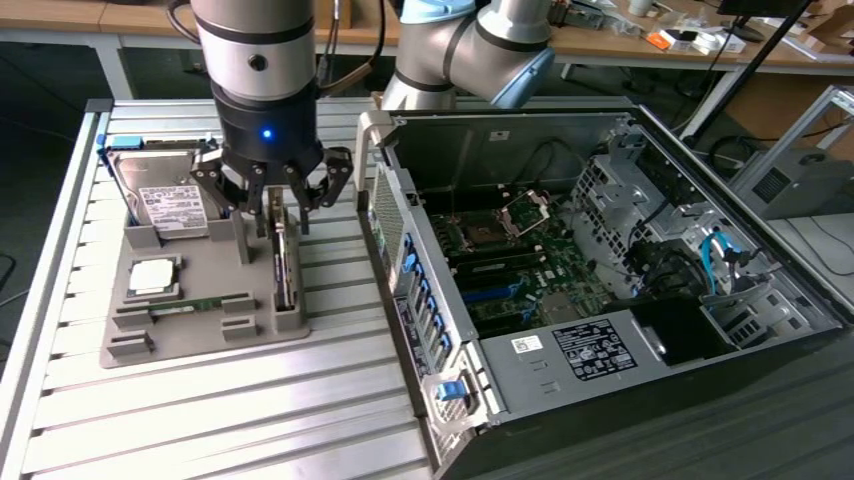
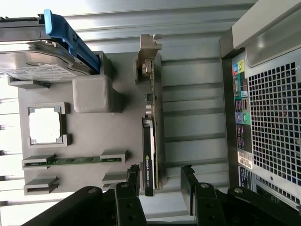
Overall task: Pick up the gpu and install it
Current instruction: 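Pick up the gpu and move the gpu toward the slot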
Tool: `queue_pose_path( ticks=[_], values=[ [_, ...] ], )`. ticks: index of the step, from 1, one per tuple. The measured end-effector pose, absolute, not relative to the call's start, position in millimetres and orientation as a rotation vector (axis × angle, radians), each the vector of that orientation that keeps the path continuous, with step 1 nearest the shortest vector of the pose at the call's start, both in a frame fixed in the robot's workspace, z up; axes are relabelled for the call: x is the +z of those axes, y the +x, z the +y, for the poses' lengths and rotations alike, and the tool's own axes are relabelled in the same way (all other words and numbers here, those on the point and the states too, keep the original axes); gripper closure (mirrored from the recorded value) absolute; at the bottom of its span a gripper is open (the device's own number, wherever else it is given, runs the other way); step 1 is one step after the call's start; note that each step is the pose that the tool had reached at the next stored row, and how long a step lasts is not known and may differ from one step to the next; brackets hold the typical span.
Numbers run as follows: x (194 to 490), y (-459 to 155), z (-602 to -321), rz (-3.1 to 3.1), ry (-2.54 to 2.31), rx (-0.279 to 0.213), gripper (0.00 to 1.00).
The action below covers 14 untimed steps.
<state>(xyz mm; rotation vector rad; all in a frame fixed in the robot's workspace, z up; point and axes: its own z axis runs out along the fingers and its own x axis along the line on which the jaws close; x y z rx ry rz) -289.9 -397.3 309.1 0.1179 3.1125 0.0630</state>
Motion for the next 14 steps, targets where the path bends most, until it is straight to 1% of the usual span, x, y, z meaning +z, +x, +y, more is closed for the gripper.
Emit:
queue_pose_path(
  ticks=[14],
  values=[
    [305.7, -290.5, -397.3, 3.113, 0.118, 0.063, 0.52]
  ],
)
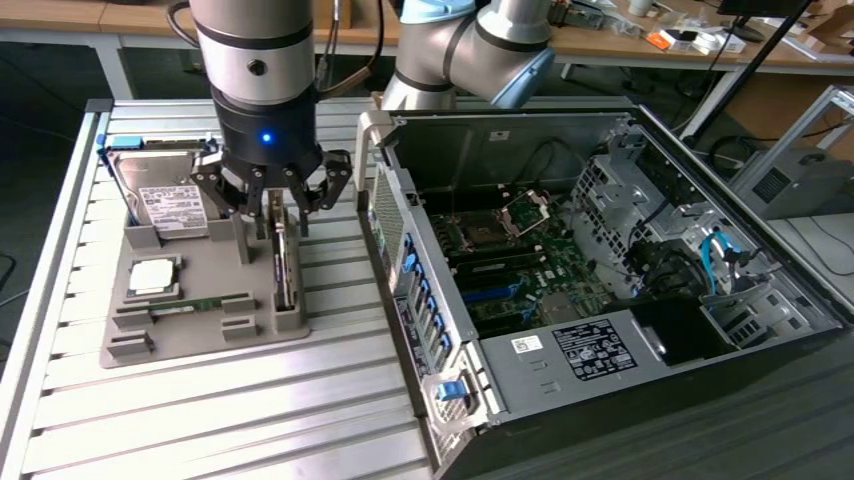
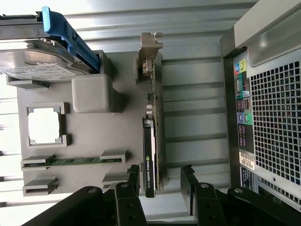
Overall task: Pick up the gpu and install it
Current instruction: 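Pick up the gpu and move the gpu toward the slot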
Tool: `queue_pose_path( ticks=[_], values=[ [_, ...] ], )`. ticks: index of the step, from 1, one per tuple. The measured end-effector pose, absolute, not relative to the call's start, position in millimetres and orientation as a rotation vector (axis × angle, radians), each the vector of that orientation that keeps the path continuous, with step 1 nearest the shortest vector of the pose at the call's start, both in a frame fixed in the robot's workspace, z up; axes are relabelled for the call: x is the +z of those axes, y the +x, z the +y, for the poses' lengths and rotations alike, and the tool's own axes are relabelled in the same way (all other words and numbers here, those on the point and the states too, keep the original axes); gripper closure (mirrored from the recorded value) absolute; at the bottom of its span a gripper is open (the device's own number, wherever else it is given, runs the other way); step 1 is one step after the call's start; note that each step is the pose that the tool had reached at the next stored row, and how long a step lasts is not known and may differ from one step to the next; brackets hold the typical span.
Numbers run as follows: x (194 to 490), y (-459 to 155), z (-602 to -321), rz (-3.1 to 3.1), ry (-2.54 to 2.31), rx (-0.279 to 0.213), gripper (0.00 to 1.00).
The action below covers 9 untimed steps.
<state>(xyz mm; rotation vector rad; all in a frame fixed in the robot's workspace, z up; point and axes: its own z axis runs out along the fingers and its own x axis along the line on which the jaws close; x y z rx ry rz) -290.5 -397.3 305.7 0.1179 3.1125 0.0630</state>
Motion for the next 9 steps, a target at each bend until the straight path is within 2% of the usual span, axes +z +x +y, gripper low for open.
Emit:
queue_pose_path(
  ticks=[9],
  values=[
    [303.7, -290.8, -397.3, 3.113, 0.118, 0.063, 0.52]
  ],
)
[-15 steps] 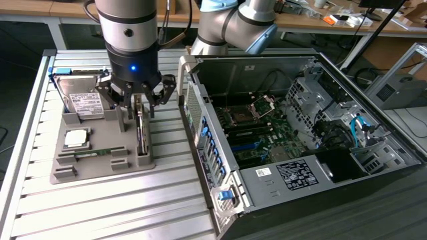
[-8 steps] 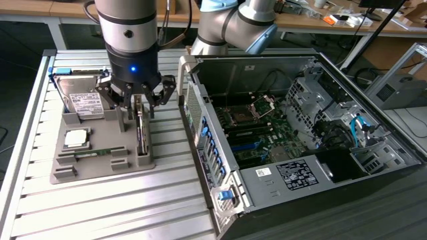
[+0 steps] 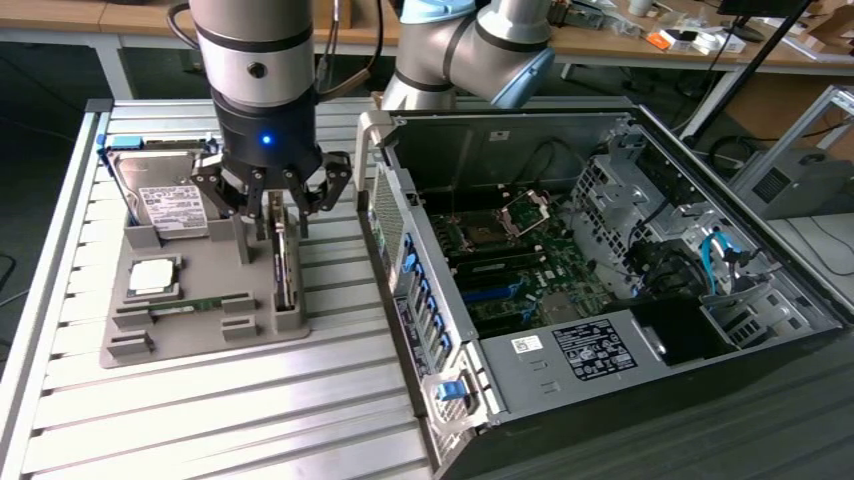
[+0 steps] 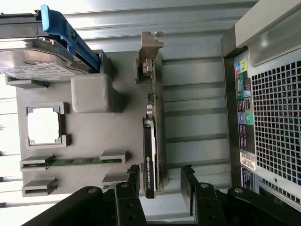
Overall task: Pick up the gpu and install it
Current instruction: 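Pick up the gpu and move the gpu toward the slot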
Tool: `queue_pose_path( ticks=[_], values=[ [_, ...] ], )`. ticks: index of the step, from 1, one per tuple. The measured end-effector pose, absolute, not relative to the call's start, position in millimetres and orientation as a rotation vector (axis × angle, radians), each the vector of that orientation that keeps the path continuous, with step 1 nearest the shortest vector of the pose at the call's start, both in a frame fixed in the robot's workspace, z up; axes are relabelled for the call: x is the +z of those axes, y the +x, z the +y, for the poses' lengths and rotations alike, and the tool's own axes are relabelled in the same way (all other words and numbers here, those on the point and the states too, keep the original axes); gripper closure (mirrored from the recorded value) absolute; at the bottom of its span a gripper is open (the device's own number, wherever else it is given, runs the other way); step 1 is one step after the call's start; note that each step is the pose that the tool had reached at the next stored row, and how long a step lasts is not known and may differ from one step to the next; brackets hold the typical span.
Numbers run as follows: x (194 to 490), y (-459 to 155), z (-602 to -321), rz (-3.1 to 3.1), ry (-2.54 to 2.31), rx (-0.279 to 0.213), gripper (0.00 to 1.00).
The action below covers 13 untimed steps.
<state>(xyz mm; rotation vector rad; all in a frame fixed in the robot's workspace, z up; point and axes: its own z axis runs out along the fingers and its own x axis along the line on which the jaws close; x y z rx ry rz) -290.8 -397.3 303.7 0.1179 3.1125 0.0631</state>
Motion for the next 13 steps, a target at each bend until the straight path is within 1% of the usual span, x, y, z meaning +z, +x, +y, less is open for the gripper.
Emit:
queue_pose_path(
  ticks=[13],
  values=[
    [300.3, -291.3, -397.3, 3.113, 0.118, 0.063, 0.52]
  ],
)
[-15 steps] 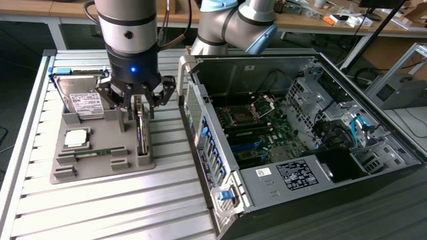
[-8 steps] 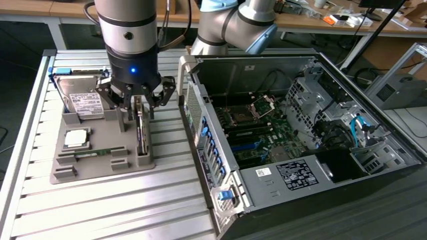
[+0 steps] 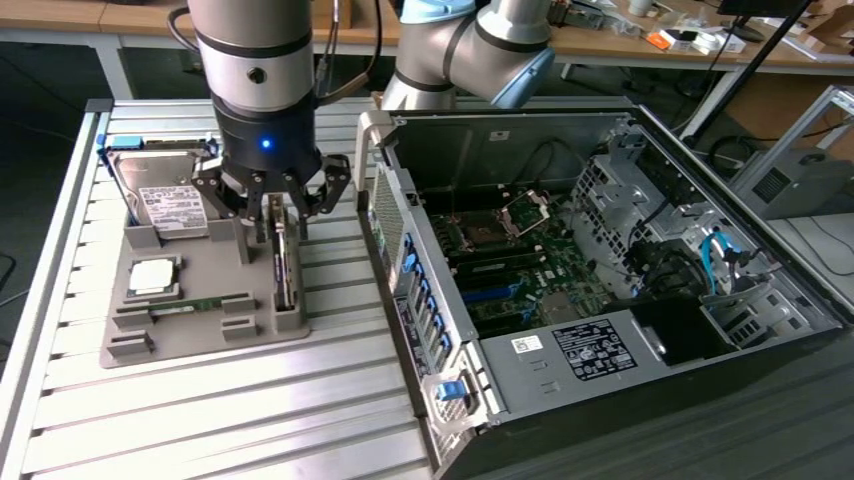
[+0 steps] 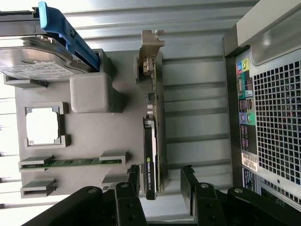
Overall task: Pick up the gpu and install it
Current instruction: 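Pick up the gpu and move the gpu toward the slot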
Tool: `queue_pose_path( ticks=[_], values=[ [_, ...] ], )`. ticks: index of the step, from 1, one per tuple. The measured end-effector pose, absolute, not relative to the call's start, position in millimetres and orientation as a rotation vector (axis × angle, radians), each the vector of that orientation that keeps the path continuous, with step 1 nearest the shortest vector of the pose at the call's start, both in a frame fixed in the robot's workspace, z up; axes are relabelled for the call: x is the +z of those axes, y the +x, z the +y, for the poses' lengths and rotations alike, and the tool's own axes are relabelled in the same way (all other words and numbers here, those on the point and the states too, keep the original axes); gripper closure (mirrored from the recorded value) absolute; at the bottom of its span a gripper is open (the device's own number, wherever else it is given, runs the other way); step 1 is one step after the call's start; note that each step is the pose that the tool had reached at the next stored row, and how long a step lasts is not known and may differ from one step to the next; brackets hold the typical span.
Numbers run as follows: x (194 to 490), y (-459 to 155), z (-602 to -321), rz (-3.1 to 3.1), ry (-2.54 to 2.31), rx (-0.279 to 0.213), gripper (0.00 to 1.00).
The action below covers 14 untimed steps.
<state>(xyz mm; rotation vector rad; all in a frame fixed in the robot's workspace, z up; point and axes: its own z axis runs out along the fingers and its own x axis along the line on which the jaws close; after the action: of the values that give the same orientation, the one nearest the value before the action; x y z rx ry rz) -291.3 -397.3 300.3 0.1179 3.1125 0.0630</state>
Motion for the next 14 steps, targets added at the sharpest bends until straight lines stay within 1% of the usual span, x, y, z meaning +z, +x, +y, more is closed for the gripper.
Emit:
queue_pose_path(
  ticks=[14],
  values=[
    [297.2, -292.3, -397.3, 3.112, 0.118, 0.063, 0.52]
  ],
)
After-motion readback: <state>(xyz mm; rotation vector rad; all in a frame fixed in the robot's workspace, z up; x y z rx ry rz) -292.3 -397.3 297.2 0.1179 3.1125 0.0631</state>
